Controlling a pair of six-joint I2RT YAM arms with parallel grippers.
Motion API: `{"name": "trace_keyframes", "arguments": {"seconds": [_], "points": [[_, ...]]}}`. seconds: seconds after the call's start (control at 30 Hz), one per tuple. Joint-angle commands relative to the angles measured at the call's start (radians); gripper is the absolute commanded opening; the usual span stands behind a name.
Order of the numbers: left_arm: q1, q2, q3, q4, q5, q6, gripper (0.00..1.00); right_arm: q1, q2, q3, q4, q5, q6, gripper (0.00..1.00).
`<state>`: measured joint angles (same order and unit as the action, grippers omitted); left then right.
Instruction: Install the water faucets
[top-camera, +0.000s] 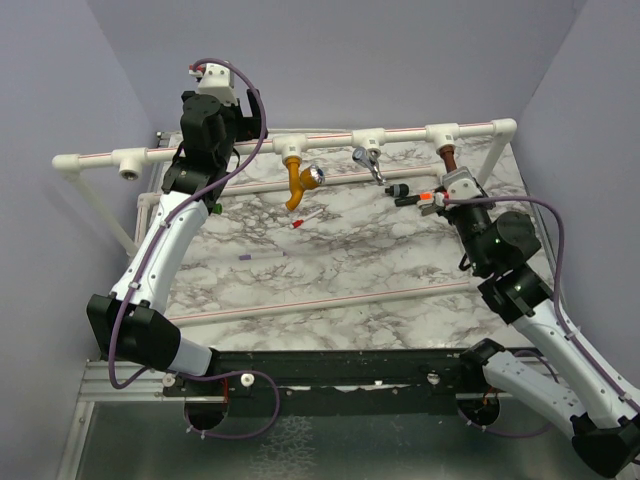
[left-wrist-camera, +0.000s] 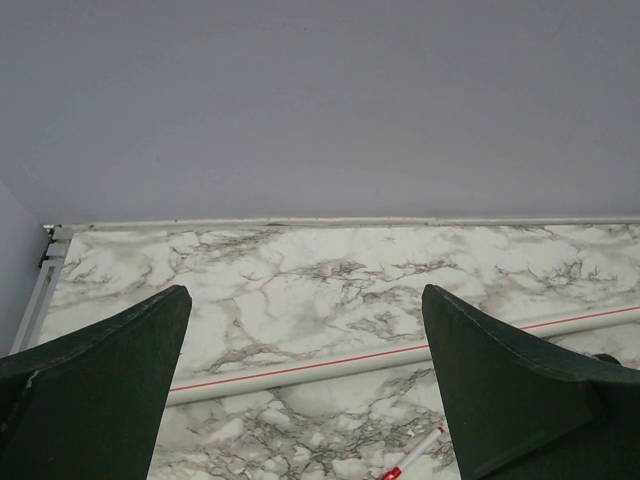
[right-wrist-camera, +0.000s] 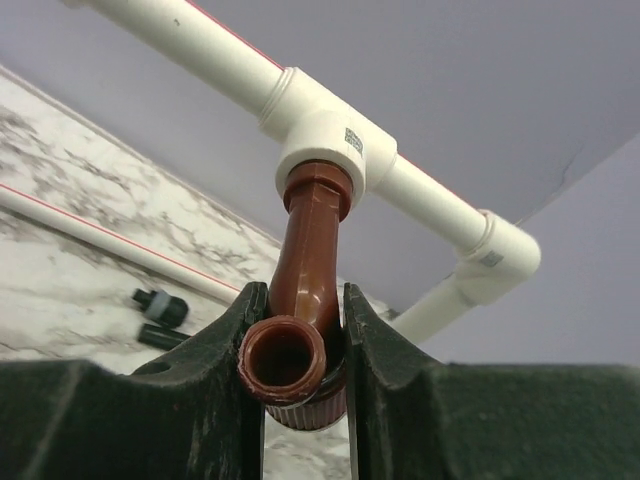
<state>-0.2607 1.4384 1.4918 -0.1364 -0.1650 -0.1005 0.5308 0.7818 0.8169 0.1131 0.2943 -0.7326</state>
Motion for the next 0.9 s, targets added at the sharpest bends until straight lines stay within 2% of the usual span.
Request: {"name": "trace_keyframes", "arguments": {"seconds": [0.0, 0.3, 0.43, 0.87], "points": [[-0.002, 0.035, -0.029, -0.123, 0.033, 0.005, 0.99, 0.003, -0.027, 0.039, 0.094, -0.014, 0.299, 0.01], [-0.002, 0.030, -0.029, -0.121, 0.033, 0.004, 0.99, 0.002, -0.062, 0.094, 0.088, 0.052, 0.678, 0.01], [-0.002, 0.030, -0.028, -0.122, 0.039, 0.002, 0.99, 0.002, -0.072, 0.108, 0.064, 0.109, 0.899, 0.00], [-0.002, 0.025, -0.029, -0.121, 0.035, 0.003, 0.99, 0.002, -0.093, 0.063, 0.083, 0.250, 1.553, 0.00]]}}
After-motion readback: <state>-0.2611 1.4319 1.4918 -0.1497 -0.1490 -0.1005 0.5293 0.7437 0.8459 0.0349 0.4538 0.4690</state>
